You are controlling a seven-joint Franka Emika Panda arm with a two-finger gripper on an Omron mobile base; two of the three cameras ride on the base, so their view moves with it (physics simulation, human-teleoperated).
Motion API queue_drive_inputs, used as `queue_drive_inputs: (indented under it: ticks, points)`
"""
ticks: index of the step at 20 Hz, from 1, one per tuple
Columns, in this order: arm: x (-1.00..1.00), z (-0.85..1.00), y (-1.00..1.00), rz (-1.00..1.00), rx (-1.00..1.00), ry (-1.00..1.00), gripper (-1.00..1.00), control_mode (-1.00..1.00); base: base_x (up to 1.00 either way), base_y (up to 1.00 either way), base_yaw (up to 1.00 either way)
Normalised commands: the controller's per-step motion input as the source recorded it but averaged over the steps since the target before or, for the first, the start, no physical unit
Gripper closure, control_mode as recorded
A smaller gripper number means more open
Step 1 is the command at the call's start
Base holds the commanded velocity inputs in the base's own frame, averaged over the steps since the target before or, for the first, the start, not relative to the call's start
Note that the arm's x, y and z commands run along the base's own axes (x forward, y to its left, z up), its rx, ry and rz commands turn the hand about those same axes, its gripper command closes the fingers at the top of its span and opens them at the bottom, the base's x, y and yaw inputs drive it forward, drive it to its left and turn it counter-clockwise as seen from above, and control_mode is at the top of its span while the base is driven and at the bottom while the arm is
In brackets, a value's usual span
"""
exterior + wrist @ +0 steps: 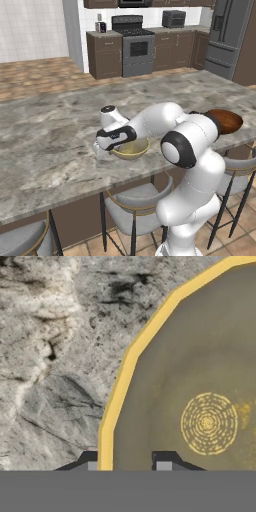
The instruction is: Pick up the bowls from the cabinet and place each bowl in front of a stool on the dining counter.
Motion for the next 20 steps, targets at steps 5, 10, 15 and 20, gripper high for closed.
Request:
queue_drive_inputs:
  ticks: [5,10,15,20]
  points:
    - [0.0,0.0,0.0,0.0,0.01,0.0,1.0,-1.0,0.0,0.0,0.0]
    - [0.0,0.0,0.0,0.0,0.01,0.0,-1.0,-1.0,0.0,0.0,0.0]
    - [0.0,0.0,0.0,0.0,0.0,0.0,-1.0,-1.0,0.0,0.0,0.0]
    - [0.0,0.0,0.0,0.0,0.0,0.0,-1.0,-1.0,0.0,0.0,0.0]
